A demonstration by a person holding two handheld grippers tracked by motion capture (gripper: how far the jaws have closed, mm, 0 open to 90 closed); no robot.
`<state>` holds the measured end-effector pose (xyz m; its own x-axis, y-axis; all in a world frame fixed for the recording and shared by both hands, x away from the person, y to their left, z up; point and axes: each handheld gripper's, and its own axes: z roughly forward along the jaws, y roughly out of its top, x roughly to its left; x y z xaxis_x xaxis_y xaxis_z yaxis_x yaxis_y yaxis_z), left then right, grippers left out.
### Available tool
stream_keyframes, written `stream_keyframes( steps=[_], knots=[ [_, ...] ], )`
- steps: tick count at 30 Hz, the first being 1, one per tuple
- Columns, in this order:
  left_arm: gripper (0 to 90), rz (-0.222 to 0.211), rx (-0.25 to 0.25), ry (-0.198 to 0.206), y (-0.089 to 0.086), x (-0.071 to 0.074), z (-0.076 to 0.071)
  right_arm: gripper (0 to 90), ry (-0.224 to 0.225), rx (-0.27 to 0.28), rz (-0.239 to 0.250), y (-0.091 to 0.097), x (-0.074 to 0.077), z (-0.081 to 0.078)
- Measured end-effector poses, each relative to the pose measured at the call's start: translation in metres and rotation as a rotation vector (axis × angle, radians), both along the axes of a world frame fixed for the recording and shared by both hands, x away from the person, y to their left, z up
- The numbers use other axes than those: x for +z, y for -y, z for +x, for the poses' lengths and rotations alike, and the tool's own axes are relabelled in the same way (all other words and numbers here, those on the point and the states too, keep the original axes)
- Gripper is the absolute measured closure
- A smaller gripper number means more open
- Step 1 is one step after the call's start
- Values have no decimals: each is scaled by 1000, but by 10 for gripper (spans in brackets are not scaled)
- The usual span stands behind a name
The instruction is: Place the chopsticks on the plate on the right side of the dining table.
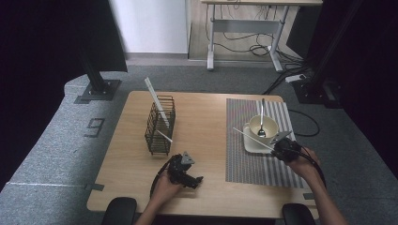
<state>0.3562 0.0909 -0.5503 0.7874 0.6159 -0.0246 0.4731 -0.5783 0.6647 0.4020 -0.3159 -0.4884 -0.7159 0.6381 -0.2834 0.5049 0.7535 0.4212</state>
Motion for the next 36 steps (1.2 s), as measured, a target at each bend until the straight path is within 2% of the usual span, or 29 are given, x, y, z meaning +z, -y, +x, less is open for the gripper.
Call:
stream_keyframes(
  steps=[11, 20, 36],
  knots=[
    [4, 7, 0, 3, 1, 0, 0, 825, -37, -7, -5, 13, -10, 10],
    [4, 12, -2, 7, 2, 0, -1, 815, -76, -6, -27, 18, -18, 17],
    [3, 18, -3, 10, 2, 0, -1, 765, -65, -75, -22, 31, -18, 22]
  ],
)
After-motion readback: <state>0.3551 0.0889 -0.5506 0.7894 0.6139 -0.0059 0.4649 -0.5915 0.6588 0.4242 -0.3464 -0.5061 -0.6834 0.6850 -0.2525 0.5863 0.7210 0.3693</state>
